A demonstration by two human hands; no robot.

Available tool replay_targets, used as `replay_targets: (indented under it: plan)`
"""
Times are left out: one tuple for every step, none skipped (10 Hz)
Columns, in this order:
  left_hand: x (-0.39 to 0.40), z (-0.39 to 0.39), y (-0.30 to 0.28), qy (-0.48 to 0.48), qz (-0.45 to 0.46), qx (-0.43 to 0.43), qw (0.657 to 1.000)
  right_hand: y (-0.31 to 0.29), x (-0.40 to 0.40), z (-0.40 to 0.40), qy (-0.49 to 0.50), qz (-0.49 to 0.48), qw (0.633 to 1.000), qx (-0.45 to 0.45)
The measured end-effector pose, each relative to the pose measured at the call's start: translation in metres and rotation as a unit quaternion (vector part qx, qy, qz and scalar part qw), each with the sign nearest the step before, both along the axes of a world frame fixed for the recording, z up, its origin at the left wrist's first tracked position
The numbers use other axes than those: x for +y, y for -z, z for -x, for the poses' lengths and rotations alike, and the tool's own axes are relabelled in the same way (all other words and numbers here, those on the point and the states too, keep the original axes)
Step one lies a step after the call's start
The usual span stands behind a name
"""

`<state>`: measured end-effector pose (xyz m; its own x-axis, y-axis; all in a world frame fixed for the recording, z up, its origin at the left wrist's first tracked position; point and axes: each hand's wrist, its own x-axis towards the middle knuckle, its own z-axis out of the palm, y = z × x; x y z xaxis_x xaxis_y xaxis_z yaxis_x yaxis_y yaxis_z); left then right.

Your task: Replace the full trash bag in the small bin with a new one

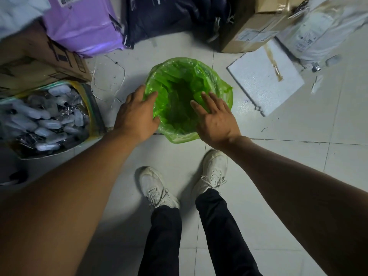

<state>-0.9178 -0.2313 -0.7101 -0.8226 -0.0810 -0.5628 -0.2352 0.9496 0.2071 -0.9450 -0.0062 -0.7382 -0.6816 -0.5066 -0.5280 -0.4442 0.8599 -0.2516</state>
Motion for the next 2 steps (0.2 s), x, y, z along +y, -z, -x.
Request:
replay_targets:
  plan:
    - [0.01, -0.005, -0.01, 0.012, 0.003, 0.001, 1.0, -0.016, 0.014, 0.001, 0.02, -0.03, 0.999, -0.007]
    - [0.013, -0.004, -0.031, 0.017, 0.019, 0.02, 0.999, -0.035, 0.023, -0.001, 0.02, -0.039, 0.999, -0.002]
